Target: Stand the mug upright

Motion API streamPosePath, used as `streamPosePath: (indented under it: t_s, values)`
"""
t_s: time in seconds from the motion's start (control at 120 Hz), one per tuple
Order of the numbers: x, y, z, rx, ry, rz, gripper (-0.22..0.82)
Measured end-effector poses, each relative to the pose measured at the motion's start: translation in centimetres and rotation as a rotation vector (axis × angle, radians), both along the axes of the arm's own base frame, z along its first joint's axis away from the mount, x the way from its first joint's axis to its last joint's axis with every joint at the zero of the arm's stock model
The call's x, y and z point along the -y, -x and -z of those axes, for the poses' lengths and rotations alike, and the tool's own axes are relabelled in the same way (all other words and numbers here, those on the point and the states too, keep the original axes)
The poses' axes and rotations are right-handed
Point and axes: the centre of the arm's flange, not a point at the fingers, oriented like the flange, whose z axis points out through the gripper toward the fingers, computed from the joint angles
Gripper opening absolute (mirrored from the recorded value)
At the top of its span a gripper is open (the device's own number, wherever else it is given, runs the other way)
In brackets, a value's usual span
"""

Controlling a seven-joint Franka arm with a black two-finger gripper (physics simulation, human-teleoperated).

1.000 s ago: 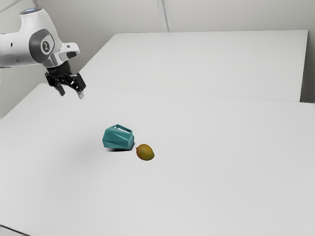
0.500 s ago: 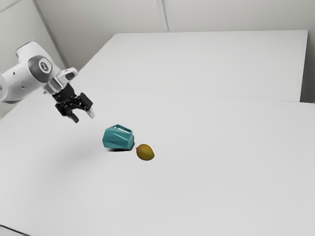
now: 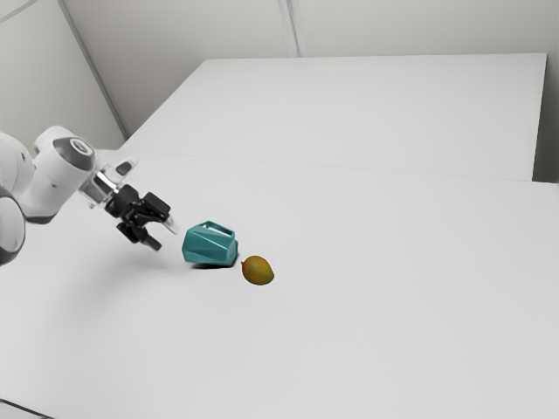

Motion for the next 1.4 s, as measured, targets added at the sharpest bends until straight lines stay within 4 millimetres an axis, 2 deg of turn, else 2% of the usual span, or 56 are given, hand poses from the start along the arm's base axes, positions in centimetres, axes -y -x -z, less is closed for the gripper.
streamPosePath:
  t_s: [0.325,0.567,0.742,0.917,1.0,1.15,1.4]
  values:
    - [2.5,-2.3,2.5,0.088,0.116,0.065,0.6]
    - [3.8,-2.8,2.5,0.14,0.144,0.108,0.59]
    - [4.0,-2.7,2.7,0.161,0.156,0.117,0.4]
    - [4.1,-2.7,2.7,0.175,0.16,0.126,0.1]
    - [4.1,-2.7,2.7,0.181,0.16,0.13,-0.01]
    - [4.9,-3.1,2.3,0.198,0.169,0.137,-0.1]
    - [6.4,-3.7,1.4,0.224,0.172,0.159,-0.15]
